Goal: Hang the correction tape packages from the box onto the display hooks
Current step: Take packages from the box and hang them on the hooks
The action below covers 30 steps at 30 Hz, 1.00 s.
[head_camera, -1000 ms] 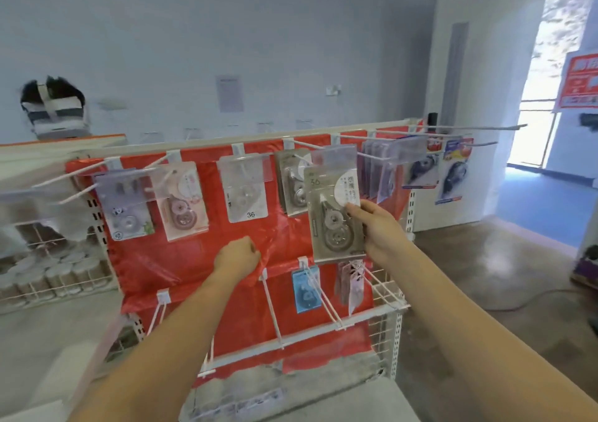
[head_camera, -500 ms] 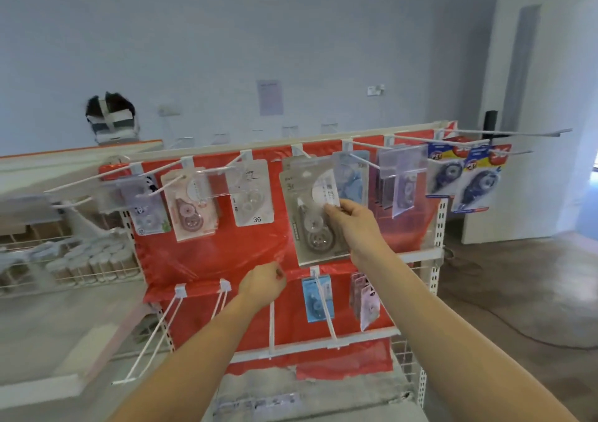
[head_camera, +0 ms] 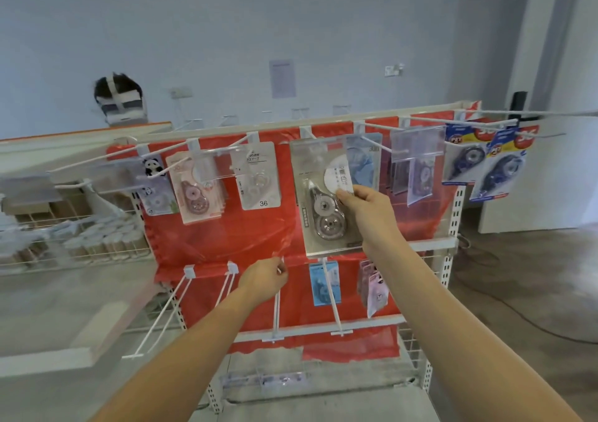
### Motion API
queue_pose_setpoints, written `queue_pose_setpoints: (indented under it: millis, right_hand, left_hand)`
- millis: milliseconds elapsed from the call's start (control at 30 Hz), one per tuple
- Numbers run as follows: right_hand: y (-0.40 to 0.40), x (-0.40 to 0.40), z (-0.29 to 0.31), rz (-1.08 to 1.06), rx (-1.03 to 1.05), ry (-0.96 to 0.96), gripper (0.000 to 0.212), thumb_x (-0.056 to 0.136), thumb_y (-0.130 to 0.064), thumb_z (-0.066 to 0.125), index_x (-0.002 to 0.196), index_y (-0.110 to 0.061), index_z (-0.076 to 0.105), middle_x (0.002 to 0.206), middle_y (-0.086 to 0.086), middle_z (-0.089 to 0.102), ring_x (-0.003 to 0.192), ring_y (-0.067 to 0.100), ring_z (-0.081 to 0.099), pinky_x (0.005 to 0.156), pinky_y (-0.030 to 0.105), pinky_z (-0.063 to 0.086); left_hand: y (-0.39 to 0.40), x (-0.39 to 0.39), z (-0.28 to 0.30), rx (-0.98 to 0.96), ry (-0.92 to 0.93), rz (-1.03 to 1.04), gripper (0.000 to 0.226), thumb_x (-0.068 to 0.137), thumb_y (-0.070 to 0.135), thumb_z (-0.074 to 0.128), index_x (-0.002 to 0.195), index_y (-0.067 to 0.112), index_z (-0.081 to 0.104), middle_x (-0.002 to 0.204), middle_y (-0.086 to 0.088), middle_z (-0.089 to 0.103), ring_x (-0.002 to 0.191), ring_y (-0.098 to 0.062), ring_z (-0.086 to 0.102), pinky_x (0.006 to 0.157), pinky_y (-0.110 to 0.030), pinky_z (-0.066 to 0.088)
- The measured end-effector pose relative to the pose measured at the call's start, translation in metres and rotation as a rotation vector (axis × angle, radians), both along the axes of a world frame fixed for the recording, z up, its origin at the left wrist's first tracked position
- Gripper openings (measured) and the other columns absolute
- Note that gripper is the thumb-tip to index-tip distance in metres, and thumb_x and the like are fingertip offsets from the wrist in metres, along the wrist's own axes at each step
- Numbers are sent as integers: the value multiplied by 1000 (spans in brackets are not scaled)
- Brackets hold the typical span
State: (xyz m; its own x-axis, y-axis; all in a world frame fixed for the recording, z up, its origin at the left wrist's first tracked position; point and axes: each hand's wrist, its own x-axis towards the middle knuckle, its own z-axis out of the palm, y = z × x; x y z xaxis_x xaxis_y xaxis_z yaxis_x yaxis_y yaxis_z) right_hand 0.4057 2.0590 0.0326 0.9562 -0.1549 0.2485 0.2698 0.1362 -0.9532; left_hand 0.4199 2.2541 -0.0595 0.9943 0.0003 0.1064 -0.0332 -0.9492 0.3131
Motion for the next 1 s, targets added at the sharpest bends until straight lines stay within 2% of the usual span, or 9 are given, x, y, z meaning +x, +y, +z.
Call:
queue_pose_setpoints:
  millis: [133, 267, 333, 433, 533, 600, 667, 833, 1000]
  right_hand:
    - [5, 22, -7, -26, -66, 52, 11, 89, -19, 64, 79, -17, 68, 90, 7, 68, 86, 19, 60, 87, 38, 50]
    - [10, 49, -3, -46, -201, 58, 22, 92, -23, 60, 71, -17, 60, 70, -2, 57, 69, 13, 50, 64, 24, 41]
    - [11, 67, 3, -50, -243, 76, 25, 92, -23, 59, 68, -16, 57, 65, -2, 52, 63, 13, 46, 59, 23, 39]
    - [12, 97, 11, -81, -328, 109, 18, 89, -23, 61, 81, -8, 63, 75, 7, 57, 73, 21, 53, 68, 35, 47]
    - [12, 130, 9, -115, -374, 155, 21, 85, -25, 66, 70, -13, 60, 80, 12, 63, 84, 29, 62, 82, 43, 53]
    - [11, 142, 6, -110, -357, 186, 17, 82, -28, 68, 75, -13, 64, 92, 13, 67, 86, 23, 61, 88, 41, 53]
    - [13, 148, 4, -95, -360, 213, 31, 79, -34, 68, 93, -7, 69, 98, 11, 69, 84, 19, 58, 87, 38, 52]
    - [24, 134, -9, -179, -473, 199, 30, 84, -34, 69, 97, -7, 70, 97, 13, 64, 94, 24, 59, 73, 27, 39]
    - [28, 97, -56, -169, -588, 319, 35, 90, -22, 61, 119, -2, 61, 120, 18, 63, 114, 32, 57, 91, 31, 42]
  left_hand:
    - [0, -1, 1, 14, 5, 0, 27, 93, 30, 48, 114, 19, 63, 118, -3, 66, 110, -22, 60, 89, -28, 44]
    - [3, -1, 2, 44, 24, -3, 26, 93, 29, 48, 112, 20, 63, 116, -3, 67, 107, -24, 61, 90, -31, 48]
    - [6, 0, 3, 89, 34, -23, 26, 94, 28, 46, 112, 18, 62, 115, -4, 67, 106, -25, 61, 90, -34, 49]
    - [9, 0, 7, 159, 23, -45, 27, 95, 27, 44, 113, 16, 61, 115, -5, 66, 104, -25, 60, 87, -35, 49]
    - [11, -1, 6, 205, 17, -54, 27, 96, 27, 42, 112, 16, 60, 113, -4, 66, 104, -25, 60, 84, -33, 46]
    - [15, -3, 7, 218, 11, -42, 25, 96, 27, 43, 110, 16, 60, 112, -5, 66, 104, -26, 60, 84, -32, 45]
    - [20, -6, 8, 224, 14, -26, 25, 96, 26, 43, 109, 15, 61, 110, -6, 67, 102, -27, 61, 82, -31, 45]
    - [28, -13, 8, 250, 85, 15, 24, 95, 22, 42, 109, 13, 59, 108, -10, 65, 100, -30, 60, 78, -34, 45]
    - [35, -28, 14, 338, 142, 32, 28, 95, 21, 41, 114, 17, 62, 115, -9, 64, 105, -31, 59, 83, -36, 47]
